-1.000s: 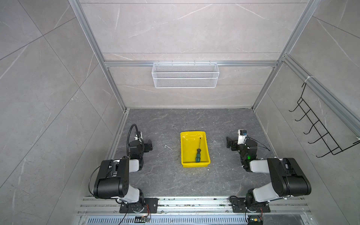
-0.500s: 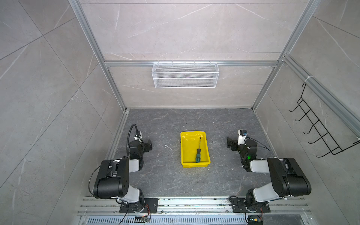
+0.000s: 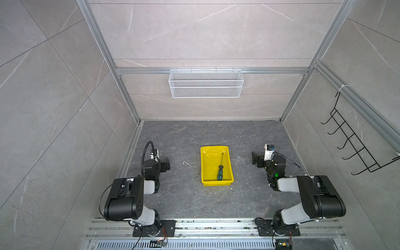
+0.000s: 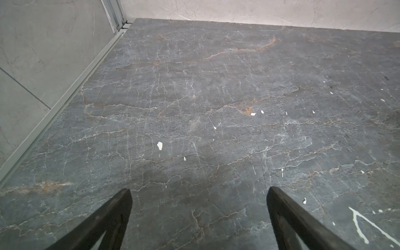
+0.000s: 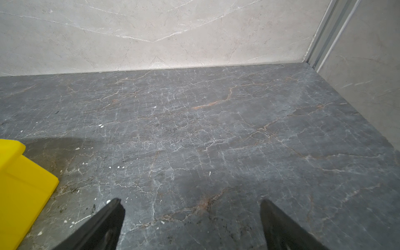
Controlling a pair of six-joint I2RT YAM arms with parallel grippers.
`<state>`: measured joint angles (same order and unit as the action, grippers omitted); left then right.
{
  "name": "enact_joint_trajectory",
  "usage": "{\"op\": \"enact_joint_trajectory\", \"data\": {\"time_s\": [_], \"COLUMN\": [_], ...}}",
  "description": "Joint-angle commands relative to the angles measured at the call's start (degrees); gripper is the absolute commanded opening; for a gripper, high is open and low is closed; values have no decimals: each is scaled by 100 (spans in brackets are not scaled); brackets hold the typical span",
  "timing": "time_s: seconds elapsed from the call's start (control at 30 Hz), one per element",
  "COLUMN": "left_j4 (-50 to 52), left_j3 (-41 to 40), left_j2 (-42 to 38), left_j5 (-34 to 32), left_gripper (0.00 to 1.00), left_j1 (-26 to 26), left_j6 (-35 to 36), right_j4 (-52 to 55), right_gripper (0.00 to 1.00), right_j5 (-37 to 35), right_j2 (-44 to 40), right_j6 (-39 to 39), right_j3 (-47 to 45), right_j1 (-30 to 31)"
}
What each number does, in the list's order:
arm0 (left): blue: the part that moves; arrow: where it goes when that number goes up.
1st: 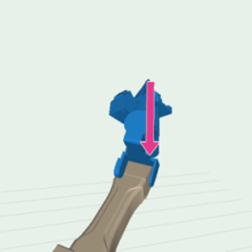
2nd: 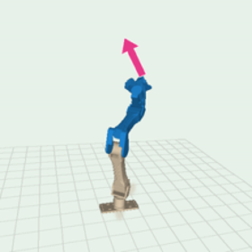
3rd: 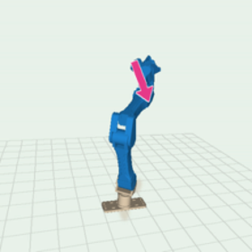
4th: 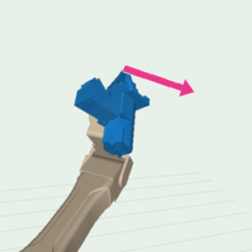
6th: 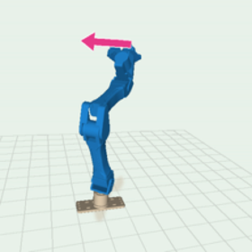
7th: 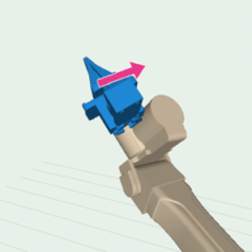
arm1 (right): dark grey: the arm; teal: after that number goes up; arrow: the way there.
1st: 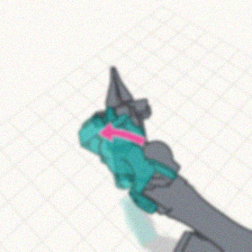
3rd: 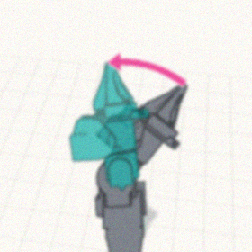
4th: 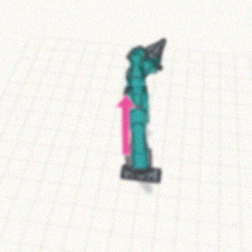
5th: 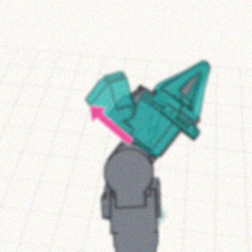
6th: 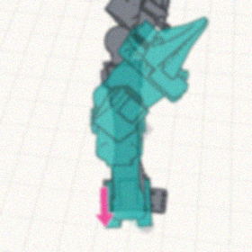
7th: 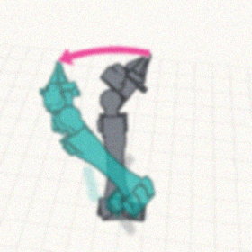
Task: Put the screwdriver in the bin
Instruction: Reset both arms
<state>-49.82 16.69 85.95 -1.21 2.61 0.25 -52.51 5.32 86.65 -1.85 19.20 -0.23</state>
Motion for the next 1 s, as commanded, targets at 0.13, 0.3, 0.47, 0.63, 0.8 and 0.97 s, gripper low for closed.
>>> {"op": "enact_joint_trajectory", "data": {"time_s": [0.13, 0.3, 0.47, 0.63, 0.8, 0.97], "left_j4": [231, 193, 191, 191, 192, 180], "left_j3": [439, 423, 414, 414, 412, 404], "left_j2": [-17, -13, -18, -17, -17, -22], "left_j5": [-156, -169, -183, -186, -186, -203], "left_gripper": [100, 100, 100, 100, 100, 100], "left_j1": [-15, 2, -5, -2, -1, -3], "left_j6": [-30, -32, -30, -28, -34, -26], "right_j4": [74, 74, 74, 74, 75, 36], "right_gripper": [100, 100, 100, 100, 100, 100], "right_j5": [-58, -58, -58, -58, -92, -181], "right_j2": [5, 9, 9, 10, 9, -4], "right_j6": [29, 34, 27, 29, 67, 87], "right_j3": [83, 84, 81, 84, 84, 53], "right_j1": [39, 41, 37, 39, 72, 128]}}
